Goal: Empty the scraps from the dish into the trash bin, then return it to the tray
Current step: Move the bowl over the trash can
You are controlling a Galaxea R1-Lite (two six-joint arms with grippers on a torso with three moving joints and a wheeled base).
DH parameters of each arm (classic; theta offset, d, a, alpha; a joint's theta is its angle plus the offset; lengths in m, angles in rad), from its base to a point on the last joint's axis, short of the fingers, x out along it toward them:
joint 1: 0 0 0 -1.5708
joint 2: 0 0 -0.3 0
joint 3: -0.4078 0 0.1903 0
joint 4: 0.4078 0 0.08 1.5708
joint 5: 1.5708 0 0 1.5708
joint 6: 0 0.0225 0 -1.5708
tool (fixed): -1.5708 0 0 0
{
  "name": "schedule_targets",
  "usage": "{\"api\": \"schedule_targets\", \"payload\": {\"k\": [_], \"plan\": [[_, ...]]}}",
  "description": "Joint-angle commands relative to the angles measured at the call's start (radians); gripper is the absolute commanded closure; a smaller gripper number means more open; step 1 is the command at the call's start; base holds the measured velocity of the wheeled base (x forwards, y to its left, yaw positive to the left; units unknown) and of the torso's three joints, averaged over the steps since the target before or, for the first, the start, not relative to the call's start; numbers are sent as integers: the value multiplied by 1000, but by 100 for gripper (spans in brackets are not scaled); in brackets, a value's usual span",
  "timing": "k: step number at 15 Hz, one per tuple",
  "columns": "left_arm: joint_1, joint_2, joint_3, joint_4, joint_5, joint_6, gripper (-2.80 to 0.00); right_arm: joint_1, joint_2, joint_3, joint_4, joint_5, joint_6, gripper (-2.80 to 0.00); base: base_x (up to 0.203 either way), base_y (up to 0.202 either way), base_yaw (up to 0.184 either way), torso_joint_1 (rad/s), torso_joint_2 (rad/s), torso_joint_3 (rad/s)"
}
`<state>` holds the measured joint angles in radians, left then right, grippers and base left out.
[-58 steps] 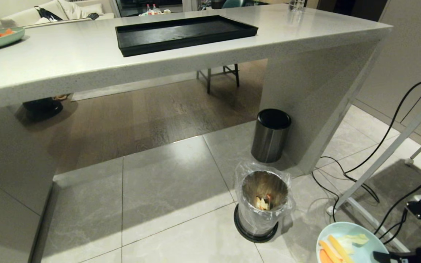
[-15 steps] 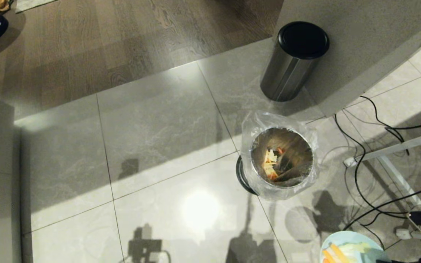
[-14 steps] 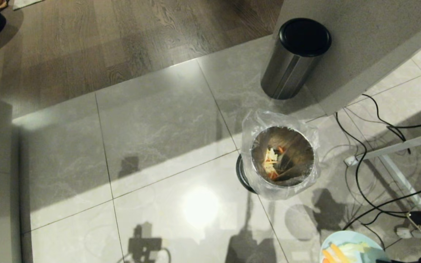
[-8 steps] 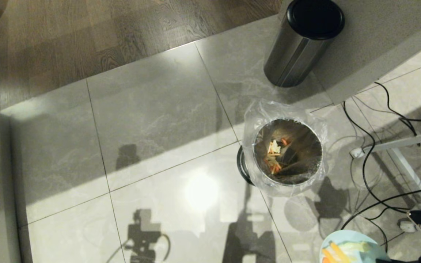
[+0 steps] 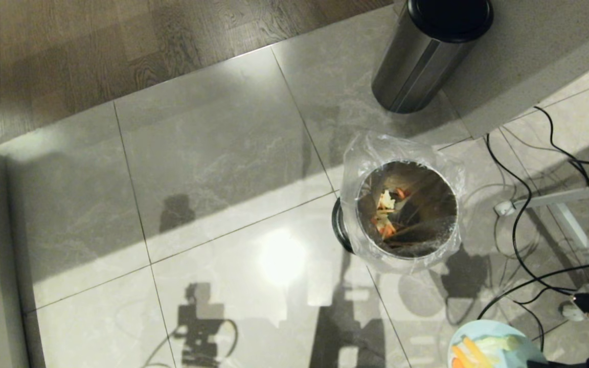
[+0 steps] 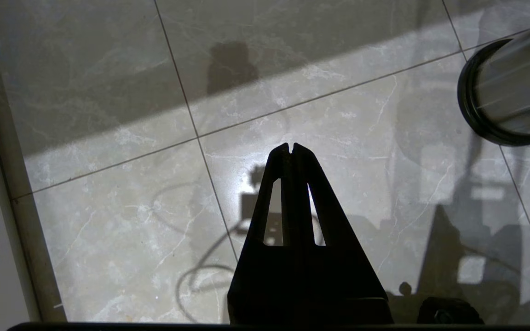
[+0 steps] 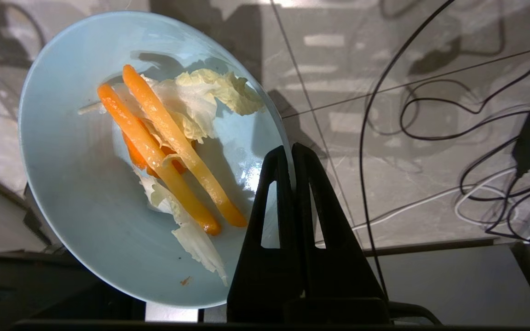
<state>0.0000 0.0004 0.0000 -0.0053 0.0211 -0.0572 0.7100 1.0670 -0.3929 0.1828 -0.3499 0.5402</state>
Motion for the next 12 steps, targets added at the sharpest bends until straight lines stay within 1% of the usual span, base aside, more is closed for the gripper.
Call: {"api": "schedule_targets", "payload": {"k": [1, 4, 6, 7, 8, 11, 12], "plan": [[0, 1, 0, -1, 0, -1, 0, -1, 5, -19, 1, -25, 8, 0, 0, 0, 0, 0, 0, 0], [0, 1, 0, -1, 0, -1, 0, -17, 13, -48, 4, -47, 9, 0, 0, 0, 0, 0, 0, 0], [-1, 1, 0, -1, 0, -1, 0, -69, 38, -104, 7, -47, 5, 0, 0, 0, 0, 0, 0, 0], [0, 1, 0, -1, 0, -1, 0, -116, 58, -128, 5, -47, -10, 0, 0, 0, 0, 0, 0, 0], [-1, 1, 0, -1, 0, -1, 0, -183, 74, -143, 0, -46, -51, 0, 0, 0, 0, 0, 0, 0], [0, 1, 0, -1, 0, -1, 0, -406, 148, -207, -68, -40, -194, 0, 0, 0, 0, 0, 0, 0], [0, 1, 0, -1, 0, -1, 0, -464, 179, -243, -101, -39, -258, 0, 0, 0, 0, 0, 0, 0]]}}
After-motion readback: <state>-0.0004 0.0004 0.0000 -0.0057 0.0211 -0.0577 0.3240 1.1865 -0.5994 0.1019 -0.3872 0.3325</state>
